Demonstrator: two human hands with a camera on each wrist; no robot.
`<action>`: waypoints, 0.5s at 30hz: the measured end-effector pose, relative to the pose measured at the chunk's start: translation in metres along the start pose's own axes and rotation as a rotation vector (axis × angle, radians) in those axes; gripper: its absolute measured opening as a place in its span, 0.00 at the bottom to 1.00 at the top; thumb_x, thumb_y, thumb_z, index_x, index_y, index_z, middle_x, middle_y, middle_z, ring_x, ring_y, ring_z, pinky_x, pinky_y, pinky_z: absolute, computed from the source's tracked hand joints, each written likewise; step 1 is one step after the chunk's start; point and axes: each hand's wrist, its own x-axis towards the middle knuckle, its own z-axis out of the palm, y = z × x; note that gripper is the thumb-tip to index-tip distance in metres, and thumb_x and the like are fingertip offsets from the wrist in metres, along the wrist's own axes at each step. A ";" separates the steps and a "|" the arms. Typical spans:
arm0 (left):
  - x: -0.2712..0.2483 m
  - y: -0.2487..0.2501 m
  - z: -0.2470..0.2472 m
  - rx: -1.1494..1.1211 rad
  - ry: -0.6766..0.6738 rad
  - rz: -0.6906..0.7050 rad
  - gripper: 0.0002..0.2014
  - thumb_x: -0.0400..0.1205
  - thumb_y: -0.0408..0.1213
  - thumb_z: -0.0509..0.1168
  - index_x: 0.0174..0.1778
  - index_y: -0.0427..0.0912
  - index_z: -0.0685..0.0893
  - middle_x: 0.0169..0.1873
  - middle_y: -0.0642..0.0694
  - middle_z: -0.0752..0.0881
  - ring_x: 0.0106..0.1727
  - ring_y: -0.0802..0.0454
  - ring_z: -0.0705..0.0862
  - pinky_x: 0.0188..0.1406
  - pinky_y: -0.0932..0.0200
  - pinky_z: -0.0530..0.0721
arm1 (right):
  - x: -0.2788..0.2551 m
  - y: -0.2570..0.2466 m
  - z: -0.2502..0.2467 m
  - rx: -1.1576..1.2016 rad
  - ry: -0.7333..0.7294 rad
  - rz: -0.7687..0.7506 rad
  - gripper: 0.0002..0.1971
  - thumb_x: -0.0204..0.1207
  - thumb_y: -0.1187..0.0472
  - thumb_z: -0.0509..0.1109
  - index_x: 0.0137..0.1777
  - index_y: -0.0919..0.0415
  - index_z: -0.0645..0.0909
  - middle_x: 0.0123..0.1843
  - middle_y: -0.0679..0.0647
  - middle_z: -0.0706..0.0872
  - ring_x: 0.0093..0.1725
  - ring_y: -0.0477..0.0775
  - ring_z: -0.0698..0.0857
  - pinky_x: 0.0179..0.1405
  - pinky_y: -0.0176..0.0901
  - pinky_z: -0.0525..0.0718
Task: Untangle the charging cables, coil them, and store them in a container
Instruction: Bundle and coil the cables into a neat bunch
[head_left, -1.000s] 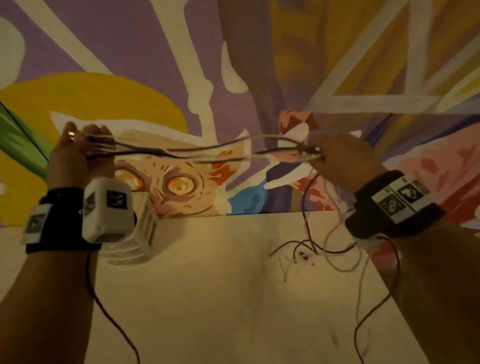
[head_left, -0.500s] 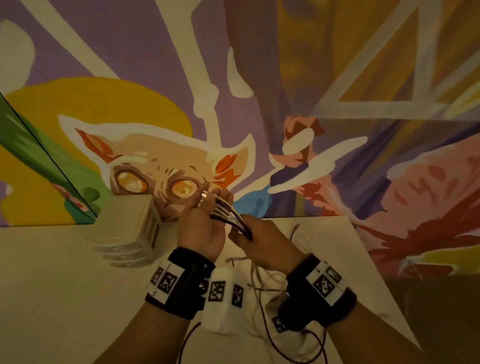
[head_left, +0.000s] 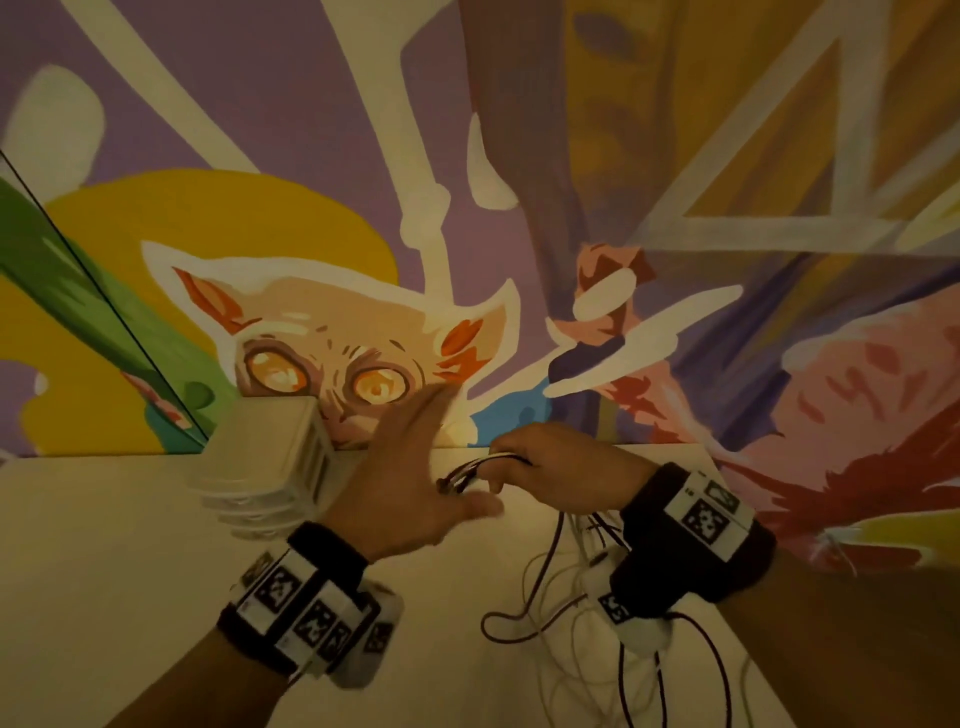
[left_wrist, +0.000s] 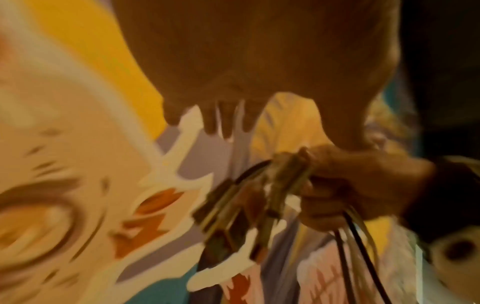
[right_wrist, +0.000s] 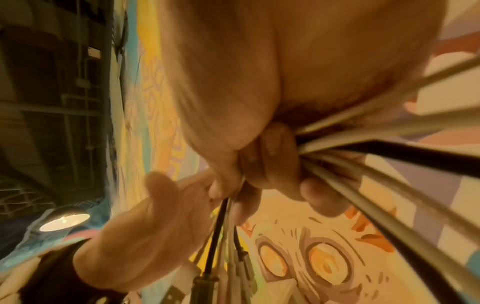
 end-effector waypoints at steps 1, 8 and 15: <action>0.004 0.009 0.001 0.077 -0.081 0.077 0.55 0.65 0.66 0.73 0.83 0.53 0.53 0.75 0.58 0.67 0.75 0.60 0.62 0.77 0.52 0.60 | 0.003 -0.005 -0.003 -0.007 -0.013 -0.020 0.14 0.85 0.52 0.58 0.41 0.53 0.81 0.34 0.41 0.79 0.35 0.42 0.78 0.37 0.34 0.72; 0.010 0.021 -0.008 -0.061 -0.222 0.121 0.13 0.83 0.51 0.61 0.56 0.46 0.77 0.37 0.46 0.84 0.35 0.49 0.82 0.38 0.47 0.84 | -0.005 -0.013 -0.049 -0.154 -0.126 0.002 0.12 0.82 0.47 0.61 0.46 0.52 0.78 0.34 0.41 0.76 0.33 0.43 0.76 0.36 0.32 0.71; 0.013 0.029 -0.031 -0.319 -0.315 0.047 0.15 0.85 0.46 0.60 0.46 0.36 0.79 0.25 0.48 0.76 0.27 0.49 0.78 0.22 0.62 0.78 | -0.020 -0.006 -0.070 -0.568 -0.033 0.055 0.14 0.83 0.44 0.58 0.54 0.52 0.78 0.39 0.45 0.79 0.36 0.45 0.78 0.32 0.36 0.71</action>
